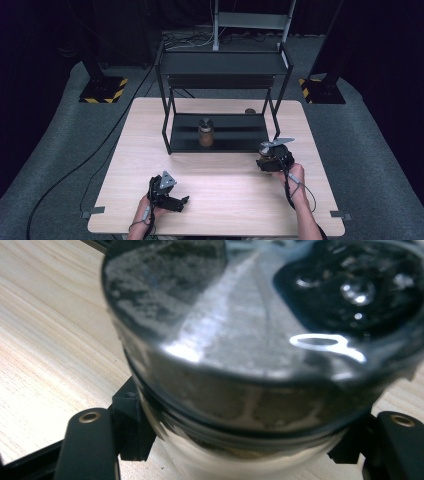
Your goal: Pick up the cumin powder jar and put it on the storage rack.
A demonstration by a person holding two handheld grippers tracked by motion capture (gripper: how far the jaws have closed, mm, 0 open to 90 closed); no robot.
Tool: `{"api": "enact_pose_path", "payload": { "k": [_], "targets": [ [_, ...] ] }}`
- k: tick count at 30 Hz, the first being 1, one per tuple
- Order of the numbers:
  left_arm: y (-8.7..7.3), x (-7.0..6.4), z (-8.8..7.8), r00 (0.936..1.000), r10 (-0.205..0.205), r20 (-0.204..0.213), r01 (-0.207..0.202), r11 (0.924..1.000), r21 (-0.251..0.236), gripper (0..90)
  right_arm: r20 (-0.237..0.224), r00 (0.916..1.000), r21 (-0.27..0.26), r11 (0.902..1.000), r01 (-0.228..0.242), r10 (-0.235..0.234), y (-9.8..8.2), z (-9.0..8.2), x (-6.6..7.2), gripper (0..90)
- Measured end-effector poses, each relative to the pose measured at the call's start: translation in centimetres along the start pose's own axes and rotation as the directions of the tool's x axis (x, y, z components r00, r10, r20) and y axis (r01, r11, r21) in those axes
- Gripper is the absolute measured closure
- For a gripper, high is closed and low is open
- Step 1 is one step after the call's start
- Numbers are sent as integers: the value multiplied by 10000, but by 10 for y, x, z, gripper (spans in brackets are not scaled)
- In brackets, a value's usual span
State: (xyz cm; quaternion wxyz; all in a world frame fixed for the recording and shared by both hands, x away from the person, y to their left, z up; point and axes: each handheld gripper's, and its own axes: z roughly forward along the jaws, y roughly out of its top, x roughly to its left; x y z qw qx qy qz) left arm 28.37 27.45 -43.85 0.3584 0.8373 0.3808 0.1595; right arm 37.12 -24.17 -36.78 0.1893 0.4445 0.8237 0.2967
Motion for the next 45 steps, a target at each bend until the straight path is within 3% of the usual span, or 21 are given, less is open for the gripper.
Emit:
{"api": "enact_pose_path", "payload": {
  "k": [45],
  "targets": [
    [0, 0, 0, 10000, -2, 0, 2, 10000, 0, 0, -409, 9987, -56, 9995, 299, -301, 22, 17, 9, 300]
  ]
}}
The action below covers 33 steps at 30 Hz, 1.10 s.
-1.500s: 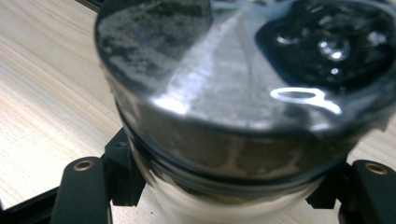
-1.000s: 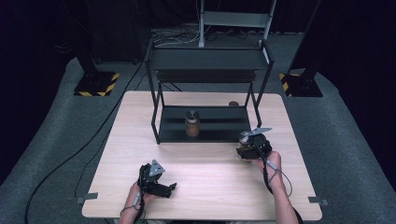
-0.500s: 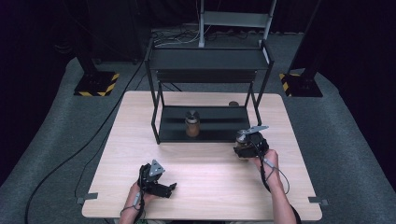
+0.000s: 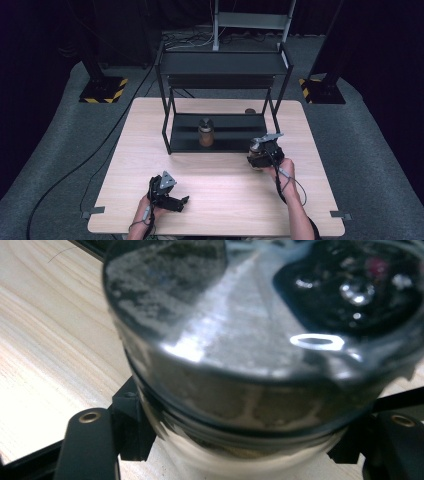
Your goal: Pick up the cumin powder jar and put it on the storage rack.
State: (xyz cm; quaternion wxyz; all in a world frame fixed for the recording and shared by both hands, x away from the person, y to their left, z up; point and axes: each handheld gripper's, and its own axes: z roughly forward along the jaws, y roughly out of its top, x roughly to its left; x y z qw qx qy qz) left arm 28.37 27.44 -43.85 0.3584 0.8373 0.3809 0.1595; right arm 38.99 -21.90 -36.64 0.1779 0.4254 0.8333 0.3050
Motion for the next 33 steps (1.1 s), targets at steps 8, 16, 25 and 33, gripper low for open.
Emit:
{"api": "enact_pose_path", "payload": {
  "k": [8, 16, 25, 33],
  "targets": [
    [0, 0, 0, 10000, 3, 0, -3, 10000, 1, 0, -56, 9999, -53, 9999, 108, -108, 3, 3, 2, 300],
    [0, 0, 0, 10000, 1, -1, -1, 10000, -1, 0, -92, 9998, -139, 9998, 158, -160, 6, 4, 5, 300],
    [0, 0, 0, 10000, 2, -3, -2, 10000, -4, 0, -121, 9997, -261, 9994, 228, -231, 8, 7, 7, 300],
    [0, 0, 0, 10000, 2, -4, -2, 10000, -4, 0, -154, 9996, -408, 9989, 236, -242, 8, 9, 9, 300]
  ]
}}
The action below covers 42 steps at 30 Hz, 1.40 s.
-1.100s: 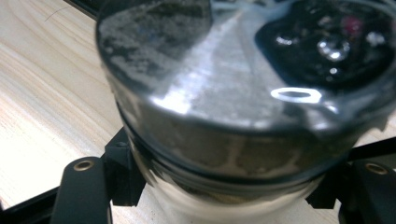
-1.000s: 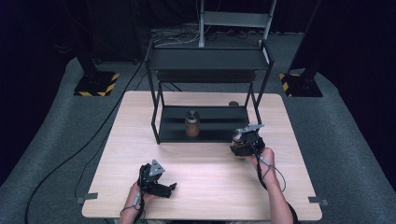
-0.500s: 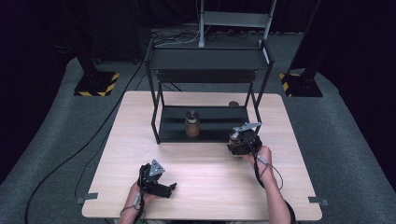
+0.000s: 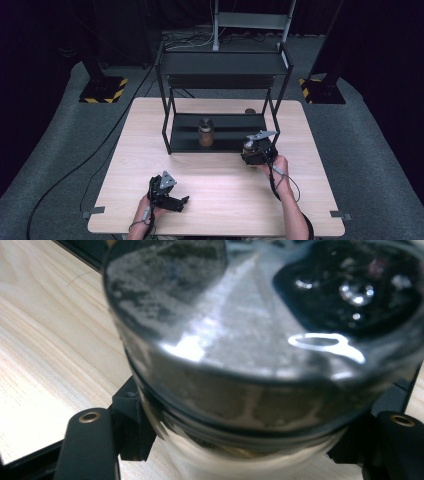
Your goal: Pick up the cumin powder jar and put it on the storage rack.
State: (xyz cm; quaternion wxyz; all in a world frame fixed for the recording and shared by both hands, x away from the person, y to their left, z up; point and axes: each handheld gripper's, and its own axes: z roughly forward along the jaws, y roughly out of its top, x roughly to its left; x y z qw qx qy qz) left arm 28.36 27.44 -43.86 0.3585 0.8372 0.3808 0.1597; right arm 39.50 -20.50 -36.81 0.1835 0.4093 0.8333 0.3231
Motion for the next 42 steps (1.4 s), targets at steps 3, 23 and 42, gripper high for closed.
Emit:
{"api": "enact_pose_path", "payload": {
  "k": [3, 23, 42],
  "targets": [
    [0, 0, 0, 10000, 4, -2, -4, 10000, -2, 0, 16, 10000, -50, 10000, -3, 3, 0, 1, 1, 300],
    [0, 0, 0, 10000, 6, -2, -6, 10000, 0, 0, 176, 9995, -748, 9969, -244, 258, -5, 6, 5, 300],
    [0, 0, 0, 10000, 1, 0, -1, 10000, 3, 0, 436, 9985, -1667, 9857, -261, 338, -9, 10, 10, 301]
  ]
}}
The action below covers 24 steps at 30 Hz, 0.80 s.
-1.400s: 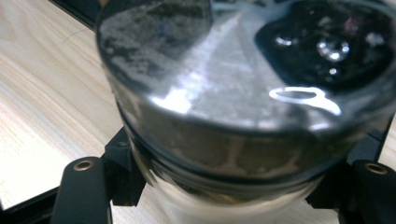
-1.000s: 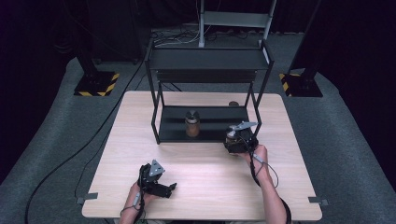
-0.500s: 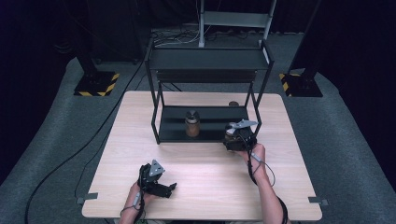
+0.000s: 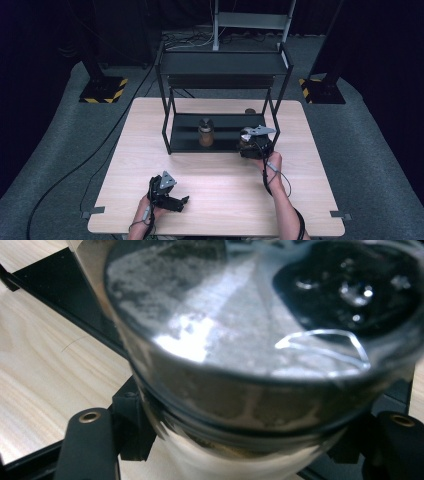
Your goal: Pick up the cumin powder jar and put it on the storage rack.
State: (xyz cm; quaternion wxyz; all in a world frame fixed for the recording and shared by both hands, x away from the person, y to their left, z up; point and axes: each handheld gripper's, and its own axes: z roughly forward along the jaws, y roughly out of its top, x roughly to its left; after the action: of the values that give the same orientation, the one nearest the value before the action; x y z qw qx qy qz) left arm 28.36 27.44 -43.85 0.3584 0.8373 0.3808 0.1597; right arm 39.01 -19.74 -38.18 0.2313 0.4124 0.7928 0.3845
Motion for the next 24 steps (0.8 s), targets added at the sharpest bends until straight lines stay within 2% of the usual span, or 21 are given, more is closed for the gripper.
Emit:
{"api": "enact_pose_path", "payload": {
  "k": [24],
  "targets": [
    [0, 0, 0, 10000, -1, 0, 1, 10000, -2, 0, 192, 9998, -286, 9996, -15, 21, 5, 16, 1, 301]
  ]
}}
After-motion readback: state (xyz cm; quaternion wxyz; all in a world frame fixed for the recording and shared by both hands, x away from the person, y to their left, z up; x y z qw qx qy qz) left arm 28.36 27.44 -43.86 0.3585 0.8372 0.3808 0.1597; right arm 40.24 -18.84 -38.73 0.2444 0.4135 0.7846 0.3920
